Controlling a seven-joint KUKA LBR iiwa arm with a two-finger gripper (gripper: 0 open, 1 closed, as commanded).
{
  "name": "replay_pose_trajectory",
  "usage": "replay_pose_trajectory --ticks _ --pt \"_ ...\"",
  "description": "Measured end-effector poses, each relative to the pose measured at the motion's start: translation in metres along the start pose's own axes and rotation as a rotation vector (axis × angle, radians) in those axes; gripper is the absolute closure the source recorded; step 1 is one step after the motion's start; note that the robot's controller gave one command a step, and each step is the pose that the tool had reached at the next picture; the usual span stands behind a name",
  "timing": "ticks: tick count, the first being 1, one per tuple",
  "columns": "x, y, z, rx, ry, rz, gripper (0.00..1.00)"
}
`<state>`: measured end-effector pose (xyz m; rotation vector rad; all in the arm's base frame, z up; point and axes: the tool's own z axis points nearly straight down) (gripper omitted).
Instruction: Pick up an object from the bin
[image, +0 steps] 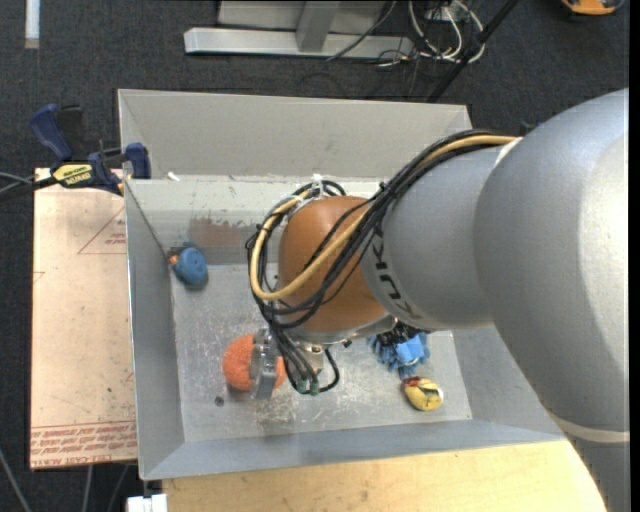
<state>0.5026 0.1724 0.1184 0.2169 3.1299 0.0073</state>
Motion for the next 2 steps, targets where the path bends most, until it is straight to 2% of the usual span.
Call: replay_pose_trajectory --ticks 2 --pt "-0.001 0.000 -0.033 -0.001 -0.001 0.000 1.00"
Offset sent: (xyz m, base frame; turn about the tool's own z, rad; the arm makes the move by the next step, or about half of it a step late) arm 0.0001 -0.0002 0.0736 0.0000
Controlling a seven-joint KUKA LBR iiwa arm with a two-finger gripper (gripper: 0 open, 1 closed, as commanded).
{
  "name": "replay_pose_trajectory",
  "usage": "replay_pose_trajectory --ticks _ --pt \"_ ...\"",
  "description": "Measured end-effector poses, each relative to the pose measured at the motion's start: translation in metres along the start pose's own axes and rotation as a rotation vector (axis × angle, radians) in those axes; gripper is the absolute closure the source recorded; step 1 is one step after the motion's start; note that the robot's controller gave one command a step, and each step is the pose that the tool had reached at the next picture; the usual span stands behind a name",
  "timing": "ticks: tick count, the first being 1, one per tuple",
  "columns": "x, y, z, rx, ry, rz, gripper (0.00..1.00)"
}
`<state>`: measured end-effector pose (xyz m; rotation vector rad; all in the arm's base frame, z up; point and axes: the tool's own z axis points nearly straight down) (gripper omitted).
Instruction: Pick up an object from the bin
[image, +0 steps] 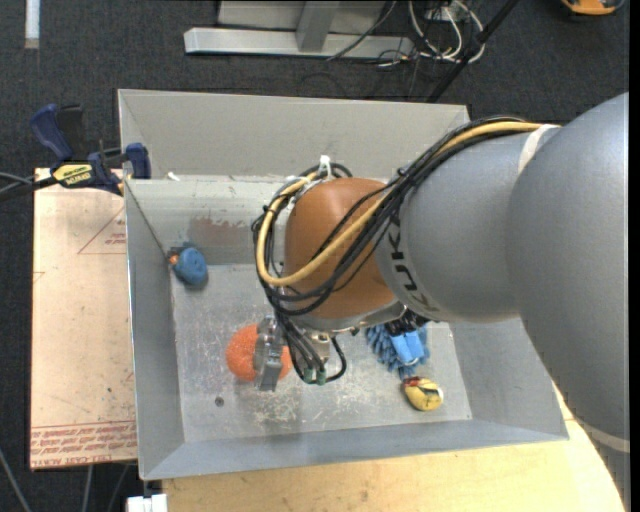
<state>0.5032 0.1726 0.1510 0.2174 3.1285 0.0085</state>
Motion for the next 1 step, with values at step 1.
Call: replay_pose_trajectory --ticks 1 --pt "0.0002 0.0000 -0.0156 0.000 0.001 0.000 1.00"
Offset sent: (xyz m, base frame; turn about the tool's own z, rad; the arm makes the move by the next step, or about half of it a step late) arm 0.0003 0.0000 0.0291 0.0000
